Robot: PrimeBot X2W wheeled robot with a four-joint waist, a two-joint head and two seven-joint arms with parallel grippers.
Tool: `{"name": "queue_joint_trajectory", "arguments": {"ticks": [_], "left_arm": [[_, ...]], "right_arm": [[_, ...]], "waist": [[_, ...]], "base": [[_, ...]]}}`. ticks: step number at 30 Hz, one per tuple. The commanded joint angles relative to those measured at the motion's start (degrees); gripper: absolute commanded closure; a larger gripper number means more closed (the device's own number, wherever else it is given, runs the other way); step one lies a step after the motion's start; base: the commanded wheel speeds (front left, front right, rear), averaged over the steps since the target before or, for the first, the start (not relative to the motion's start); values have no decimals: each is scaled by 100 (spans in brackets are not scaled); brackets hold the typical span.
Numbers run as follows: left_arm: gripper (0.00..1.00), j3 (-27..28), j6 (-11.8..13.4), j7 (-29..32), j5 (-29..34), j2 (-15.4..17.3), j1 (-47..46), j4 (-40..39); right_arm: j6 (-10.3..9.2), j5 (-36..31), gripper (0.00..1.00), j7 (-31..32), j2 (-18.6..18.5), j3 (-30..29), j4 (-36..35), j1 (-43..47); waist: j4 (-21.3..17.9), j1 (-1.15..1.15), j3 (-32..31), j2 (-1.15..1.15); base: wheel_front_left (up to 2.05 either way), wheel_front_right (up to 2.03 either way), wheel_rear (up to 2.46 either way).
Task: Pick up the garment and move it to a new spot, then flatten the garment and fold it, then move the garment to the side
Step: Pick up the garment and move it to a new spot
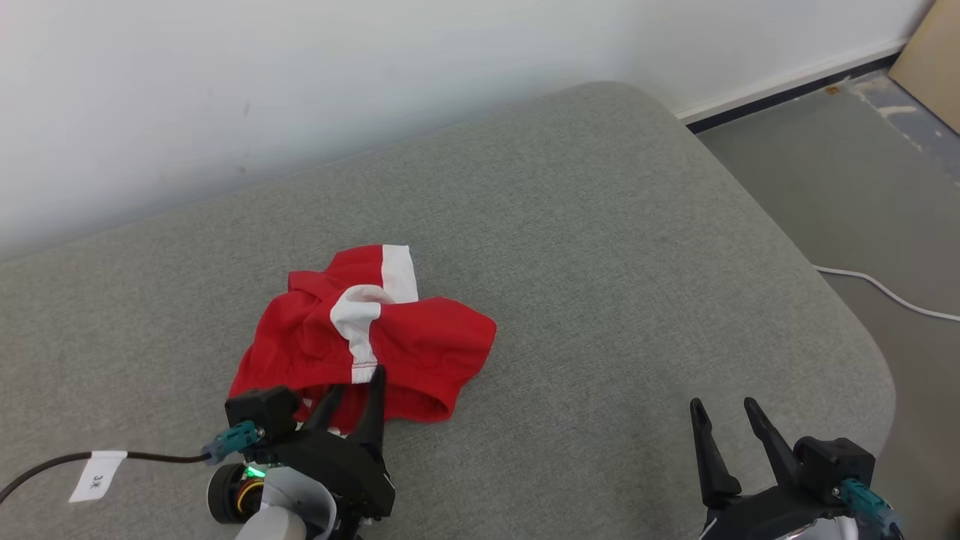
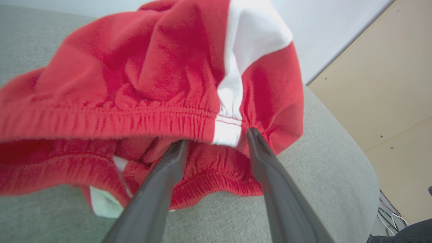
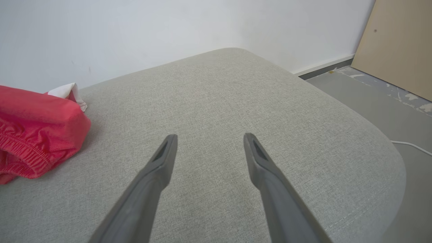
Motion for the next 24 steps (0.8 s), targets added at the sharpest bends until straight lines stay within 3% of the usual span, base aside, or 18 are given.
{"name": "queue_joint_trajectory", "arguments": {"ticks": [1,2,4,10,17,24], "left_arm": [[45,16,9,-57,-44,18,-52,8],[56,8,17,-89,-13,37,-55,11],[100,-22,-7,-93,-4,41,-23,17],[100,-226,-151,-124,94,10,-198,-265],[100,-755,-312,267,470,-89,-1652,-1031],[100,-1016,-336,257,66,-194,-2921,-1657]], "right_arm": [[18,4,0,-33,0,25,37,4],[18,-6,0,-35,0,29,38,6],[18,-19,0,-33,0,32,50,11],[18,-12,0,-39,0,18,47,5],[18,-27,0,-32,0,15,84,-46],[18,17,0,-93,-1,19,167,7]], "waist": [[56,-1,-21,0],[73,-1,-34,0],[105,-1,-57,0],[240,-1,-90,0],[349,-1,-122,0],[324,-1,-223,0]], "base": [[0,0,0],[0,0,0],[0,0,0],[0,0,0],[0,0,0],[0,0,0]]}}
